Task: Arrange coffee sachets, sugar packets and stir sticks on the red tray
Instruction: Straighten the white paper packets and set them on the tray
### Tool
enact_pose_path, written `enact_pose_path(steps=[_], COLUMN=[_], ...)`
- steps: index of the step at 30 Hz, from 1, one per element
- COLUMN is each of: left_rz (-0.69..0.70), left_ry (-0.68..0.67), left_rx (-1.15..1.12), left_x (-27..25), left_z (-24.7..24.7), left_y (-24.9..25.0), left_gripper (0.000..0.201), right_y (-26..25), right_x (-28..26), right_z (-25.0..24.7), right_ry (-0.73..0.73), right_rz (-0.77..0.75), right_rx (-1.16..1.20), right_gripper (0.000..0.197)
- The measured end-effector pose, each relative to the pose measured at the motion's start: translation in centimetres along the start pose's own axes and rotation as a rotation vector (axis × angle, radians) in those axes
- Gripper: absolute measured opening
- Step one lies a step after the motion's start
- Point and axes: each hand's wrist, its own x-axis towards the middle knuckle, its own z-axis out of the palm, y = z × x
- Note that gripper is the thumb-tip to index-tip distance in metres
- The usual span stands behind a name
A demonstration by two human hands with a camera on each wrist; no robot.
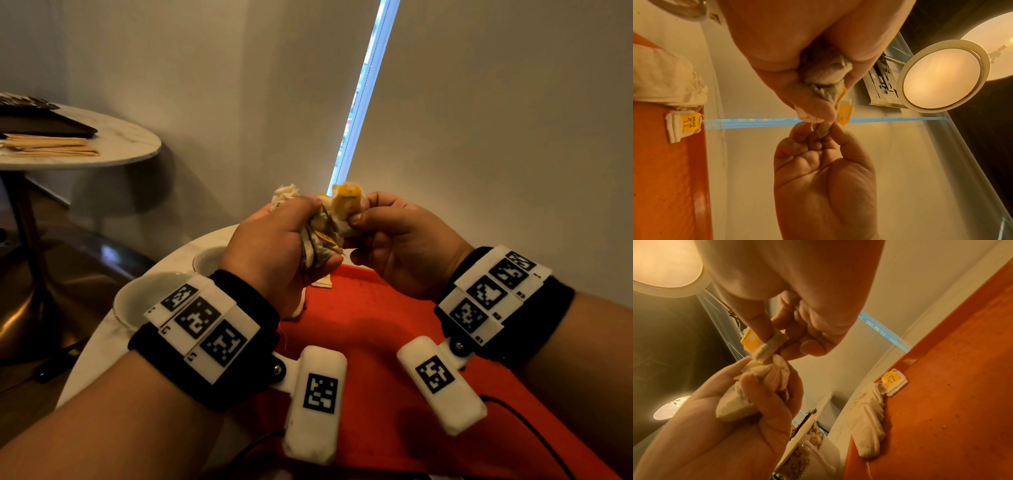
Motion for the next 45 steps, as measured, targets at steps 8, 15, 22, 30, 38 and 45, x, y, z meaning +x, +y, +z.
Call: enact_pose_path(steps=[8, 15, 22, 30, 38, 45], left_rz=[-0.034, -0.025, 0.106, 0.139, 0.179, 0.121], left_ry=[-0.004, 0.054, 0.053, 0.048, 0.012, 0.07], left_rx=[-0.018, -0.044, -0.065, -0.156, -0.138, -0.12], left_x=[0.0, -0.1, 0.1, 0.2, 0.3, 0.4], left_z=[0.1, 0.0, -0.4, -0.7, -0.8, -0.5], left_y=[0.0, 0.2, 0.4, 1.3, 0.8, 0.7], left_gripper=[0.038, 0.01, 0.017, 0.022, 0.027, 0.009], right_y=[0.2, 0.6, 0.6, 3.0, 5.2, 6.6], right_x=[-0.2, -0.3, 0.1, 2.6, 4.7, 5.1], right_z=[0.1, -0.5, -2.4, -4.8, -4.1, -2.6], right_ry=[-0.028, -0.025, 0.037, 0.27, 0.247, 0.178], right_rz=[-0.007, 0.016, 0.06, 0.276, 0.458, 0.56], right_rx=[0.013, 0.034, -0.045, -0.372, -0.702, -0.737], right_gripper=[0.02, 0.019, 0.016, 0.007, 0.012, 0.008])
